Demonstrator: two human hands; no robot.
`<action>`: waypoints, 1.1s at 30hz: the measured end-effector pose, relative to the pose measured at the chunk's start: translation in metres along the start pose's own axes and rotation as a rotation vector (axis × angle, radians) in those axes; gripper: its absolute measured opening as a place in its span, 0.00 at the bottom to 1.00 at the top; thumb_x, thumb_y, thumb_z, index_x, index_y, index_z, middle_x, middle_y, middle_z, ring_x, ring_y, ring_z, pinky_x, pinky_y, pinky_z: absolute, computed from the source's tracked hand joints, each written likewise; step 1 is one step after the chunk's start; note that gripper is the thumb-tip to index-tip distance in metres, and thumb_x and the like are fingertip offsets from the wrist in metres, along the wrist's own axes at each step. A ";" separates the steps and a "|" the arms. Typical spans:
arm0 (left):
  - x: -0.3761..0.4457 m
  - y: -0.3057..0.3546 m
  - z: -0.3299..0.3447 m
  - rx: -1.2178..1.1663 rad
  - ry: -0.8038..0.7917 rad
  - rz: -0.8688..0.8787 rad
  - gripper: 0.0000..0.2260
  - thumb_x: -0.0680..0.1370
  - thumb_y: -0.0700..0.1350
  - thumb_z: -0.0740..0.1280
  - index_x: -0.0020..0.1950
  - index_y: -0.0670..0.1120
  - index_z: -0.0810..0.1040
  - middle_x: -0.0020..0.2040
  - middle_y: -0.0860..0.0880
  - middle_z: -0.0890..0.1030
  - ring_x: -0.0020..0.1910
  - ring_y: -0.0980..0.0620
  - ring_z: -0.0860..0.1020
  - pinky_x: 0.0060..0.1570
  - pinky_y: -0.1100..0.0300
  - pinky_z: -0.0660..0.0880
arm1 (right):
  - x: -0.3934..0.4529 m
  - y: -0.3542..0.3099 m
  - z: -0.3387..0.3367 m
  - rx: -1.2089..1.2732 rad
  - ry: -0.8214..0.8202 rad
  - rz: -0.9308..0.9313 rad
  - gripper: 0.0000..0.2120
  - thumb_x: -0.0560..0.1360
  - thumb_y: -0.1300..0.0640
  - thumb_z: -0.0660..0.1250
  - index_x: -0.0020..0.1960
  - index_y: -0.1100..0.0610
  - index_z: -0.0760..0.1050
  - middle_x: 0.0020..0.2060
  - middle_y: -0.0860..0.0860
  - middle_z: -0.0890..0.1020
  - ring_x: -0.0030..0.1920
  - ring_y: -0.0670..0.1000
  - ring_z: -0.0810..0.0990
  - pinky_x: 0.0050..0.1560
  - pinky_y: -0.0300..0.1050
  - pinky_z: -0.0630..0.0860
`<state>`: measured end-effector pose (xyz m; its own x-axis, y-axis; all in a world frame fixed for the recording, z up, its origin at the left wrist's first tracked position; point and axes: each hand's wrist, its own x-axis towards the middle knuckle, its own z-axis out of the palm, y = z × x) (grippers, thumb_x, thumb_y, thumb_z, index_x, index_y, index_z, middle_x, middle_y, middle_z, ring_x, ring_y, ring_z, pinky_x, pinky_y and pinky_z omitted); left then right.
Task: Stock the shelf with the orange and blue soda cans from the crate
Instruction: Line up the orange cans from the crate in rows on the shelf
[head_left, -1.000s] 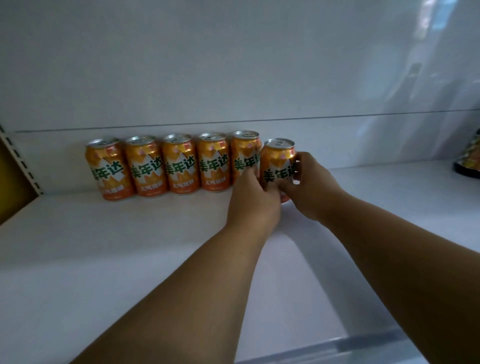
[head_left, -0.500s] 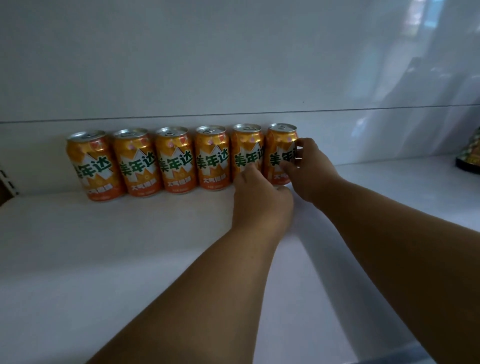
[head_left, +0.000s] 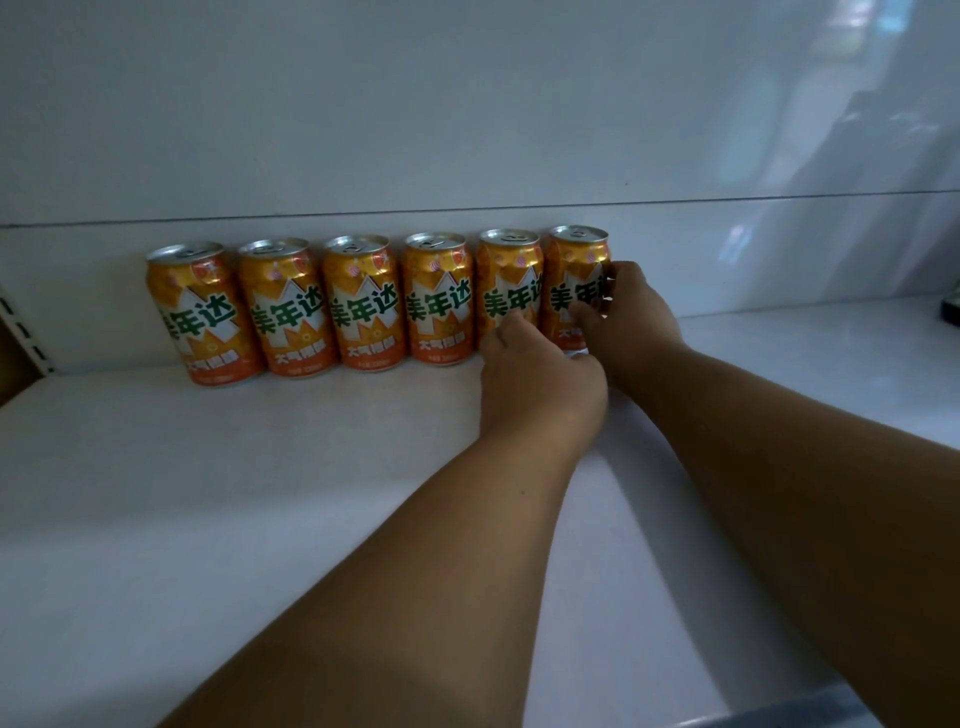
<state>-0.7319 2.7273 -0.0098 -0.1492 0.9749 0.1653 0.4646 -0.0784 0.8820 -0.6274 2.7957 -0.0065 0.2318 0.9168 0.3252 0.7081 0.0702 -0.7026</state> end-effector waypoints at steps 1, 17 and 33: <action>0.000 0.000 0.000 -0.001 0.004 -0.005 0.31 0.78 0.46 0.66 0.78 0.47 0.56 0.75 0.47 0.61 0.70 0.44 0.67 0.67 0.49 0.70 | -0.001 -0.001 -0.001 -0.001 -0.009 0.007 0.21 0.79 0.54 0.66 0.69 0.57 0.66 0.62 0.54 0.79 0.62 0.56 0.78 0.56 0.51 0.75; -0.108 0.026 -0.090 0.277 0.129 0.185 0.25 0.79 0.46 0.65 0.75 0.49 0.64 0.72 0.48 0.68 0.68 0.47 0.70 0.65 0.51 0.71 | -0.166 -0.076 -0.071 -0.100 -0.033 -0.165 0.23 0.77 0.49 0.69 0.69 0.53 0.67 0.64 0.54 0.72 0.62 0.56 0.73 0.60 0.51 0.73; -0.281 0.041 -0.176 0.342 0.296 0.350 0.20 0.79 0.43 0.64 0.71 0.49 0.68 0.68 0.50 0.71 0.65 0.49 0.72 0.64 0.52 0.71 | -0.341 -0.140 -0.128 -0.014 0.045 -0.249 0.23 0.78 0.51 0.67 0.71 0.50 0.67 0.68 0.53 0.69 0.67 0.55 0.69 0.65 0.55 0.71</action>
<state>-0.8243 2.4137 0.0579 -0.1510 0.7992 0.5818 0.7793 -0.2658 0.5674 -0.7204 2.4232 0.0616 0.0780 0.8535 0.5152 0.7562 0.2861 -0.5885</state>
